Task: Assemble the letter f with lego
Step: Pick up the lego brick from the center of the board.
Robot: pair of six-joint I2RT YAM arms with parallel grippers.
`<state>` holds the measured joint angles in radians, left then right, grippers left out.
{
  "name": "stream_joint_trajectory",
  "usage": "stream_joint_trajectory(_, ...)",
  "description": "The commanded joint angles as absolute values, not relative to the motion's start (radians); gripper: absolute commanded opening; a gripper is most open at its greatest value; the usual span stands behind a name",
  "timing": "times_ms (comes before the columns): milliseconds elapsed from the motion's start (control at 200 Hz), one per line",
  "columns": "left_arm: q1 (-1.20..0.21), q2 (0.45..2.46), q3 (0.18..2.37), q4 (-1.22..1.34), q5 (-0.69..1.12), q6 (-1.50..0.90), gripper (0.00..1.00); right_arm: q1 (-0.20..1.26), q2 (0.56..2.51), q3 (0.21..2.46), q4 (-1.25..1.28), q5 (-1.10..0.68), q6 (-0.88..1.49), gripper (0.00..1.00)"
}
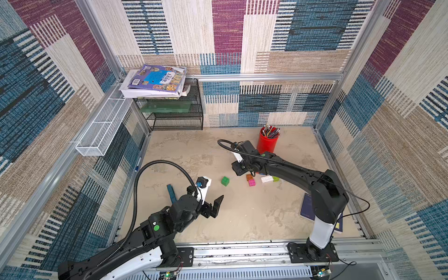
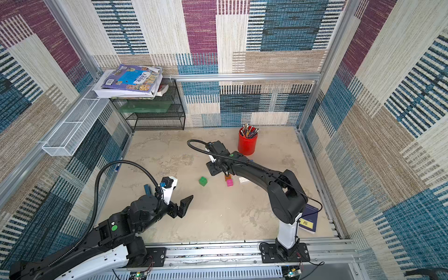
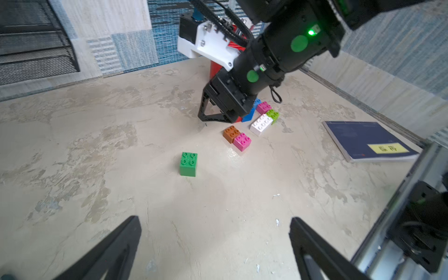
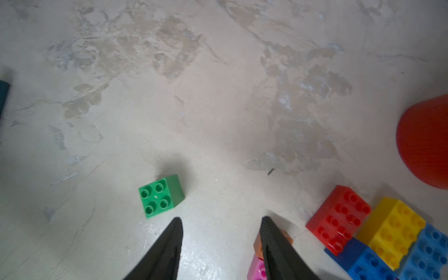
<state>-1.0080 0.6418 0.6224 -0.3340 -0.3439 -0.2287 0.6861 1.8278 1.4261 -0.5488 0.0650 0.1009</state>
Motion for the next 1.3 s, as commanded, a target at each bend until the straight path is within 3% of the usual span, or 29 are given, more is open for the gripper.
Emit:
stream_joint_trajectory(0, -1.005, 0.687, 0.687, -0.367, -0.307, -0.124, 0.99, 0.660, 1.847, 1.450, -0.628, 0.133, 0.179, 0.56)
stream_joint_trajectory(215, -0.968, 0.720, 0.727, -0.357, -0.270, -0.078, 0.99, 0.626, 1.900, 1.457, -0.653, 0.119, 0.231, 0.54)
stream_joint_trajectory(511, -0.936, 0.718, 0.701, -0.324, -0.264, -0.081, 0.99, 0.605, 1.800, 1.322, -0.634, 0.159, 0.294, 0.54)
stream_joint_trajectory(921, -0.925, 0.742, 0.713, -0.305, -0.250, -0.090, 0.99, 0.435, 1.678, 1.254, -0.669, 0.198, 0.299, 0.54)
stream_joint_trajectory(1297, -0.924, 0.760, 0.725, -0.300, -0.238, -0.101, 0.99, 0.327, 1.743, 1.229, -0.581, 0.186, 0.290, 0.49)
